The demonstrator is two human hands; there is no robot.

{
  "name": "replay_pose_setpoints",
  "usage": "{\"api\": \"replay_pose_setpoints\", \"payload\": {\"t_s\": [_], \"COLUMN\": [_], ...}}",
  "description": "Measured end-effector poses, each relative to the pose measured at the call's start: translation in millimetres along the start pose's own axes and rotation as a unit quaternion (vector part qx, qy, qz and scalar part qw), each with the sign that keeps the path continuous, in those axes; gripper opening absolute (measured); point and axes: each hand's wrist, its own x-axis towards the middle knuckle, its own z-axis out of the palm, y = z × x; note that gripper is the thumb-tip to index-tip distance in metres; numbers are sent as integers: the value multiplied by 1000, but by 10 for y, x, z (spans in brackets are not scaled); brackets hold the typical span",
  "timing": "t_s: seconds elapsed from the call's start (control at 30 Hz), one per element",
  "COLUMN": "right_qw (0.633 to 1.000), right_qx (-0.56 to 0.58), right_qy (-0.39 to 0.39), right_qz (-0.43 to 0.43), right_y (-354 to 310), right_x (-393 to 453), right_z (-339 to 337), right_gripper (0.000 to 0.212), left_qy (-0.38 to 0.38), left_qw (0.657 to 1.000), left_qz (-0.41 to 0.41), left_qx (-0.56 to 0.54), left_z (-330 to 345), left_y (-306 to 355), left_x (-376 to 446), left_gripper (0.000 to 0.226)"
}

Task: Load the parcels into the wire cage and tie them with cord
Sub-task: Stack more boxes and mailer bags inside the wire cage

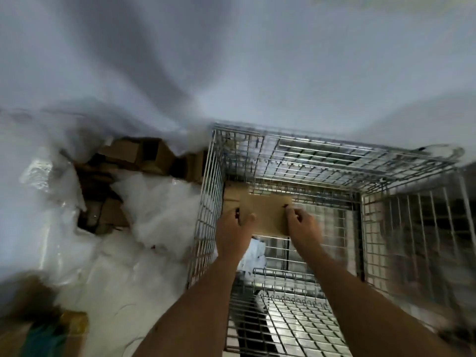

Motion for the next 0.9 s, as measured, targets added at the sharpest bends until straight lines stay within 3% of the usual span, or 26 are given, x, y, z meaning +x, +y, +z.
{"api": "replay_pose_setpoints", "payload": {"t_s": [0.13,0.2,0.3,0.37,0.47,0.53,0.67,0.77,0.9], "right_qw": [996,993,989,985,985,985,981,976,979], "right_qx": [7,13,43,60,69,69,46,37,18], "right_qy": [-43,-52,-64,-93,-105,-103,-134,-159,-135], "right_qz": [79,108,124,128,119,122,129,142,148], "right_y": [918,1248,1602,1771,1780,1705,1634,1587,1398], "right_x": [128,191,341,455,547,585,655,696,679], "right_z": [918,1322,1867,2197,2569,2699,2679,2602,2372], "right_gripper": [54,47,55,38,31,34,36,44,56], "left_qy": [7,28,41,29,-52,-98,-102,-50,-29], "left_qw": [994,989,983,974,932,922,921,929,936], "left_qz": [-56,-73,-91,-72,-29,-32,-30,-49,-61], "left_qx": [92,125,156,214,358,373,374,365,347], "left_z": [391,554,758,867,936,956,933,903,813], "left_y": [-1095,-1566,-2127,-2341,-2460,-2475,-2438,-2357,-2147], "left_x": [103,210,392,451,395,351,371,414,439], "left_gripper": [28,40,33,38,91,105,106,88,72]}}
